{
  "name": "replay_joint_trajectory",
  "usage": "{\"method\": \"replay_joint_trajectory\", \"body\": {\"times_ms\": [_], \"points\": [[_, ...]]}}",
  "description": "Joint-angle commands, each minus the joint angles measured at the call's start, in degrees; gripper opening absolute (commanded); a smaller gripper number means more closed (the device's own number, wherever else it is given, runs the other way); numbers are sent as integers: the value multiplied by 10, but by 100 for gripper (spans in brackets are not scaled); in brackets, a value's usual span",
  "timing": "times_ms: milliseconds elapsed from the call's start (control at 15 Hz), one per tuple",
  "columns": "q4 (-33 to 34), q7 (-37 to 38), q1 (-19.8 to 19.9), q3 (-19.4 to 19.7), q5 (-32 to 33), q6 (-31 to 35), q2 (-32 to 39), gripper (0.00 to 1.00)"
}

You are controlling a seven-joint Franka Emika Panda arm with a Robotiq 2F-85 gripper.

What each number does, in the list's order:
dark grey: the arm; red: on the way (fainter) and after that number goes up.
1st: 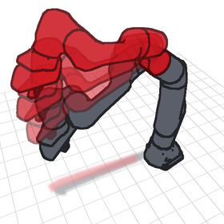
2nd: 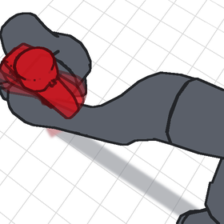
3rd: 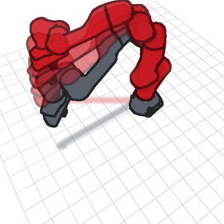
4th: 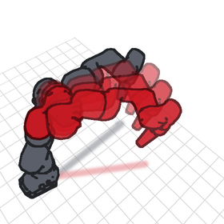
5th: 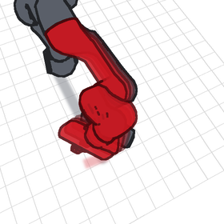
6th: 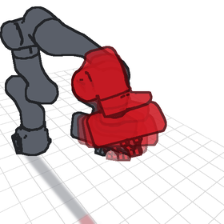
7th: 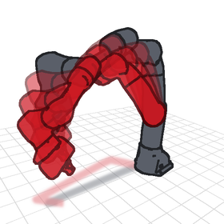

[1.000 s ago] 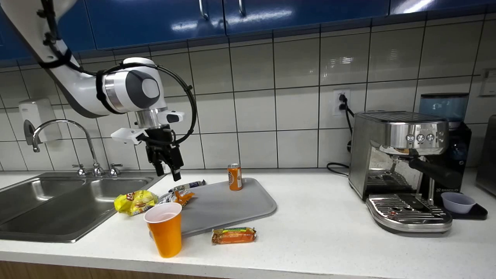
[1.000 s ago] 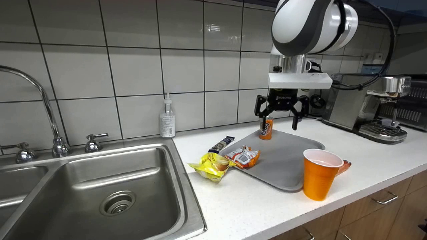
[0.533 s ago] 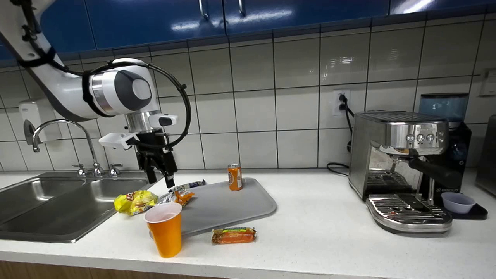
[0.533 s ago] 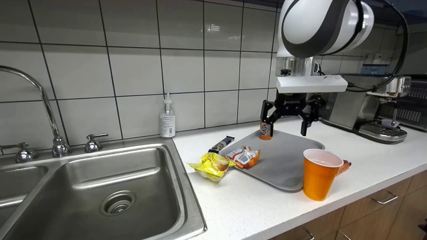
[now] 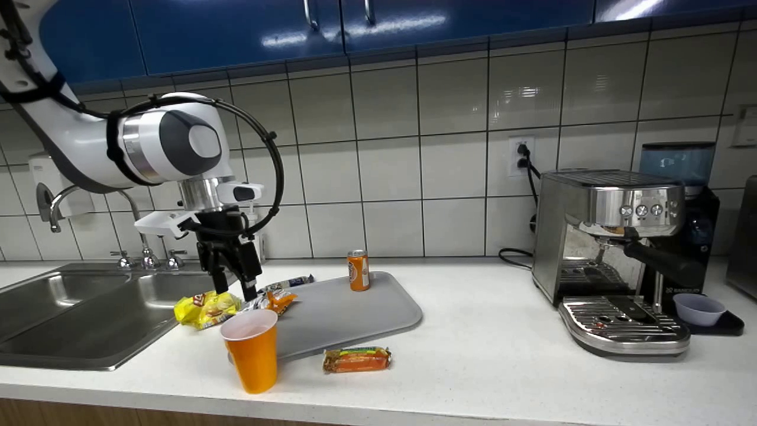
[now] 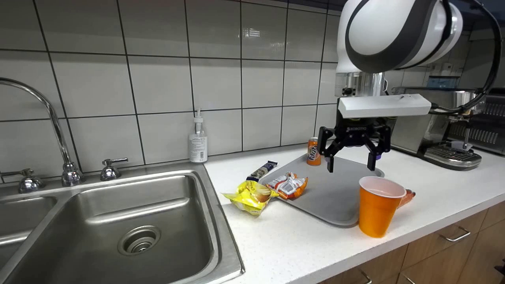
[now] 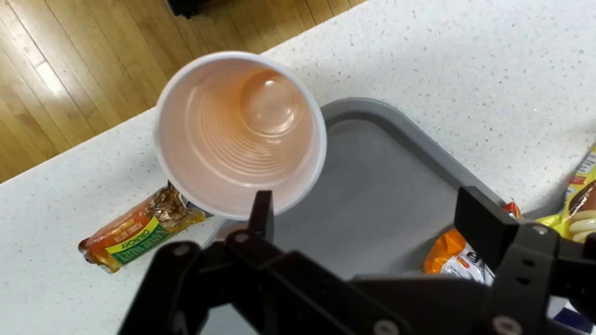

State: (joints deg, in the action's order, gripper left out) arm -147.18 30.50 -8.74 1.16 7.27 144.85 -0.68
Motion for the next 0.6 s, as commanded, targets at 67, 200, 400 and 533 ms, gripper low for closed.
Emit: {"method": "replay_joint_trajectory", "body": {"times_ms": [67,200,400,533], "points": [[-30,-14,24,-17,18,3,-24,100],[-35,-14,25,-18,25,10,-19,100],[-39,-12,27,-19,33,21,-9,100],[-42,-12,28,-20,32,31,-4,100]]}}
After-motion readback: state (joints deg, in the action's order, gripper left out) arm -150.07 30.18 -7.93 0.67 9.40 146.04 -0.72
